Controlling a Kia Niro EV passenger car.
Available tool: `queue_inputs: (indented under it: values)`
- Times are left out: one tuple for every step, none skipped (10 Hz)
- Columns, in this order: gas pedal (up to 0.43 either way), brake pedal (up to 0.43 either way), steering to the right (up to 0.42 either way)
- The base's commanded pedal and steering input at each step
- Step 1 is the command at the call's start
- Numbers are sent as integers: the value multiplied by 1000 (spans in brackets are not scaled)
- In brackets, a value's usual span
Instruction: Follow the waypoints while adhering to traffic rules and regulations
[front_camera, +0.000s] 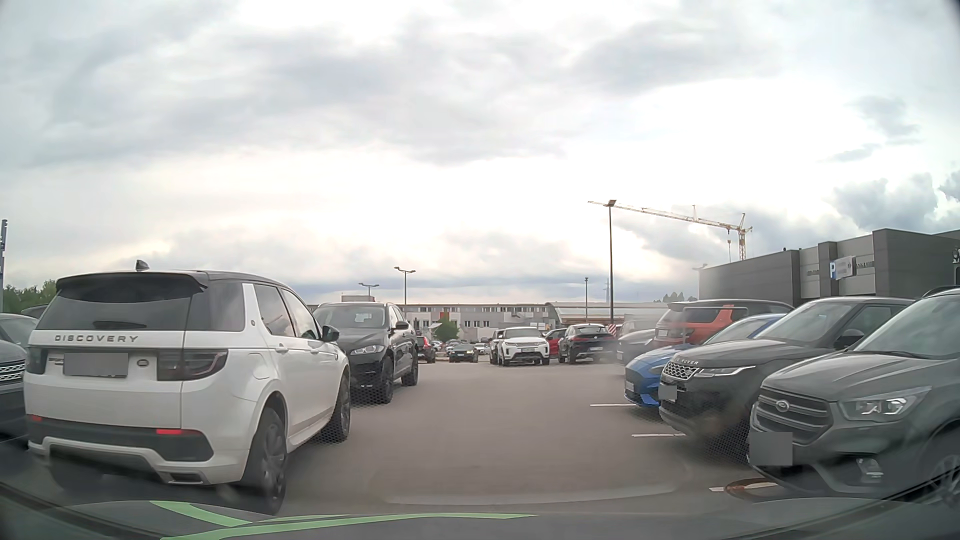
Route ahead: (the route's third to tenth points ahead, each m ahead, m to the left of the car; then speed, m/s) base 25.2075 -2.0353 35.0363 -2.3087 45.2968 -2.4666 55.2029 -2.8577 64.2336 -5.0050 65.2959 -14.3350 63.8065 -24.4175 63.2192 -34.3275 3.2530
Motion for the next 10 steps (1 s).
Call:
queue_inputs:
  values:
    - [0,0,30]
    - [0,0,28]
    - [0,0,28]
    - [0,0,29]
    - [0,0,28]
    - [0,6,25]
    - [0,6,21]
    - [0,24,21]
    - [0,43,21]
    - [0,49,21]
